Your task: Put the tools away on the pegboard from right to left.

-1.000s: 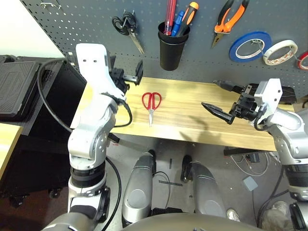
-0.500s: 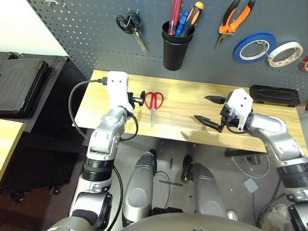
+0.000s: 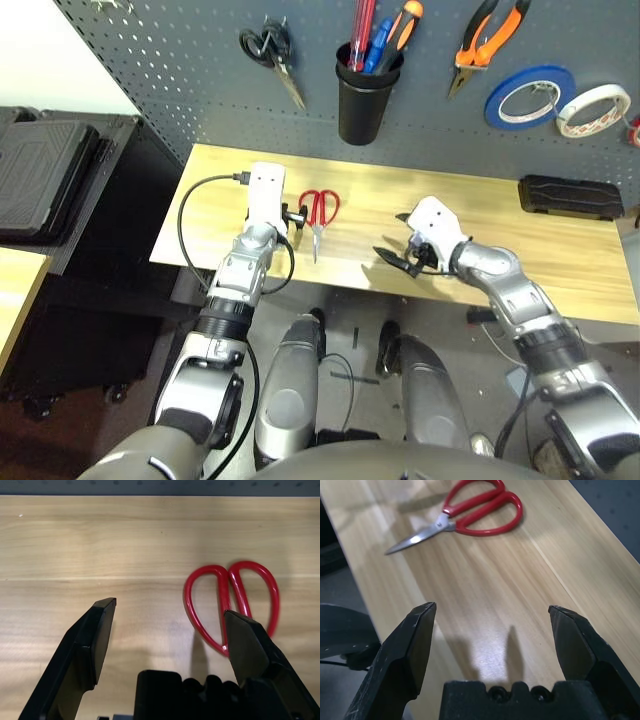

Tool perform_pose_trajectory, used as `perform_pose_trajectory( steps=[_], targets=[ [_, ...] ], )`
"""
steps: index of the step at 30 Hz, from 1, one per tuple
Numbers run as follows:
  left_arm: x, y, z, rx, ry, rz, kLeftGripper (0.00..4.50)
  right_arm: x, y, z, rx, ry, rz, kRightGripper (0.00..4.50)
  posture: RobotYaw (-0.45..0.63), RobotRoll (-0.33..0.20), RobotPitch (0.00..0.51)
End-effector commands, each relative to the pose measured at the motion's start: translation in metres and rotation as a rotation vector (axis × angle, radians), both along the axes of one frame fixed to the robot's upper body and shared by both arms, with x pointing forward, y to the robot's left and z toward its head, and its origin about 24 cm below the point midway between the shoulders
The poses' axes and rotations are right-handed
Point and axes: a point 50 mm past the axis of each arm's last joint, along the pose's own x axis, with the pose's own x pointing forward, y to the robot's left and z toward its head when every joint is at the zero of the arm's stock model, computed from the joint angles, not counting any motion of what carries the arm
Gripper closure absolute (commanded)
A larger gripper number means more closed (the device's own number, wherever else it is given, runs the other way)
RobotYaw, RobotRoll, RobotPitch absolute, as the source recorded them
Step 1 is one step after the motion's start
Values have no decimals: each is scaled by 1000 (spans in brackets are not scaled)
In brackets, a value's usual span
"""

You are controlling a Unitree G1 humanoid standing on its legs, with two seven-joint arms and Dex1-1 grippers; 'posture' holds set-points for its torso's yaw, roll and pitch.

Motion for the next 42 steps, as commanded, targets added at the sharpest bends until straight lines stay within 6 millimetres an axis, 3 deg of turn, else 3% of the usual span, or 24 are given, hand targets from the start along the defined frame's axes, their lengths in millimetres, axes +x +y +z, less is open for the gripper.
perform_pose_trajectory(
  steps=[1, 13, 14, 17, 26, 33, 42],
  targets=[
    [1, 2, -22, 27, 54, 19, 38, -3, 3, -10, -19, 24, -4, 0, 197, 0, 332],
    [-1, -3, -54, 47, 172, 29, 38, -3, 9, 6, -5, -34, -12, 0, 154, 0, 326],
    [-3, -4, -58, 47, 186, 27, 199, -3, 8, 7, -6, -39, -16, 0, 154, 0, 326],
    [-8, -6, -65, 41, 213, 30, 975, -3, 4, 11, -9, -45, -29, 0, 141, 0, 316],
    [-6, -5, -60, 5, 184, 84, 4489, -3, -3, 13, -3, -57, -15, 0, 169, 0, 305],
    [-5, 1, -44, -70, 106, 136, 4489, -2, -12, 16, 22, -90, 4, 0, 191, 0, 292],
    [-39, 10, -4, -206, -172, 190, 4489, -6, -25, 28, 142, -235, 103, 0, 234, 0, 273]
  ],
)
